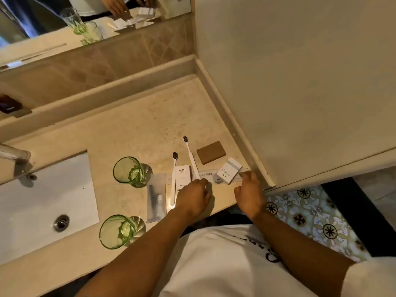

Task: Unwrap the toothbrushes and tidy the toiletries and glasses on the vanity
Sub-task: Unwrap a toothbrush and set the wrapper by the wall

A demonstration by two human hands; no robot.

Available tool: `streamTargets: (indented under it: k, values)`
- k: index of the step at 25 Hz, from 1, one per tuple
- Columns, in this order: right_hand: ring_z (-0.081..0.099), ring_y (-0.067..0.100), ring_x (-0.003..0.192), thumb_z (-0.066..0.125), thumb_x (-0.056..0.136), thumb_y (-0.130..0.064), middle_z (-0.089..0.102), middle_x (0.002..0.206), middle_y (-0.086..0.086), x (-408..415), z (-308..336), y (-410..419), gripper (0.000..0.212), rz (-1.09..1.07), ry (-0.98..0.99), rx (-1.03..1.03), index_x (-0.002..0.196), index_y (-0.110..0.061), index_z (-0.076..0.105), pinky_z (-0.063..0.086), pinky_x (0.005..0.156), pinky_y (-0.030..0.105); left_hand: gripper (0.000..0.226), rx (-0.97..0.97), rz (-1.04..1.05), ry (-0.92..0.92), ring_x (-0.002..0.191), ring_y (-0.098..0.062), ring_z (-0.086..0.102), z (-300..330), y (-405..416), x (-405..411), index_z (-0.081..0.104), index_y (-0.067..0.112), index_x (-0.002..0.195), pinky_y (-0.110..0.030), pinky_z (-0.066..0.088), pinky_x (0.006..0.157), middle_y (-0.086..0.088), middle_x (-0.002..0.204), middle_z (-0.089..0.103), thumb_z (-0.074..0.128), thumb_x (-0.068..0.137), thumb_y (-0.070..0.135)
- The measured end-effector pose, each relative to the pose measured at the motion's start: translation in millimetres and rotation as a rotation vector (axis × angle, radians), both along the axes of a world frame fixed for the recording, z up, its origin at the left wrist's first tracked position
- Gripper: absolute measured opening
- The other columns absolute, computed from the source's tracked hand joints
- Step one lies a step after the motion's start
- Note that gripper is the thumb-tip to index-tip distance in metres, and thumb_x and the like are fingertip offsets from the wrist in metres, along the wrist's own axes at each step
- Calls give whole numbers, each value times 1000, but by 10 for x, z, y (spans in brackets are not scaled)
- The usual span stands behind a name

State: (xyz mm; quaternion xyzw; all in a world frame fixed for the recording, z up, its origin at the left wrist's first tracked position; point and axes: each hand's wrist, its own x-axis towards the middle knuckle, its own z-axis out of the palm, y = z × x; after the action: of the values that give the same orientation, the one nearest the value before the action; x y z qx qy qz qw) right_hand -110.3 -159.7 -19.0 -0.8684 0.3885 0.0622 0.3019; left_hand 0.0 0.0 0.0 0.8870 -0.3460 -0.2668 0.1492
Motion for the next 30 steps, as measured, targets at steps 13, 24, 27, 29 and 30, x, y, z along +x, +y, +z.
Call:
streamTargets:
  k: [13,24,27,29,30]
  values:
    - [63,26,103,63,91,-17,47,132,9,122,-111,-203,50,242,159,-133,138,-14,46,59,79,37,56,10,-6,118,99,-37,63,-28,-300,-72,34,14,145,-41,55,73,-16,119,61,52,92,23]
    - [61,17,81,72,78,-26,65,92,-2,32,58,-125,19,217,200,258,92,-19,61,52,66,30,6,-141,614,497,78,-19,62,-120,-141,5,60,9,92,-27,47,67,-4,88,69,62,89,14]
    - [59,8,74,74,78,-23,62,81,-10,-26,175,-99,19,175,168,399,83,-25,56,46,62,20,14,-367,1104,962,73,-31,61,-58,-164,37,51,5,88,-37,57,65,-23,90,63,58,84,-7]
    - [59,8,73,74,79,-26,64,82,-8,-64,255,-120,18,179,152,451,85,-25,58,48,64,21,24,-415,1200,1083,69,-34,63,-52,-162,53,48,8,93,-44,62,70,-30,89,61,60,86,-13]
    - [59,9,71,75,79,-29,65,81,-7,-80,297,-140,18,183,161,460,86,-24,59,48,63,23,26,-416,1196,1125,70,-35,65,-44,-166,49,48,8,95,-46,63,72,-32,91,62,62,87,-13]
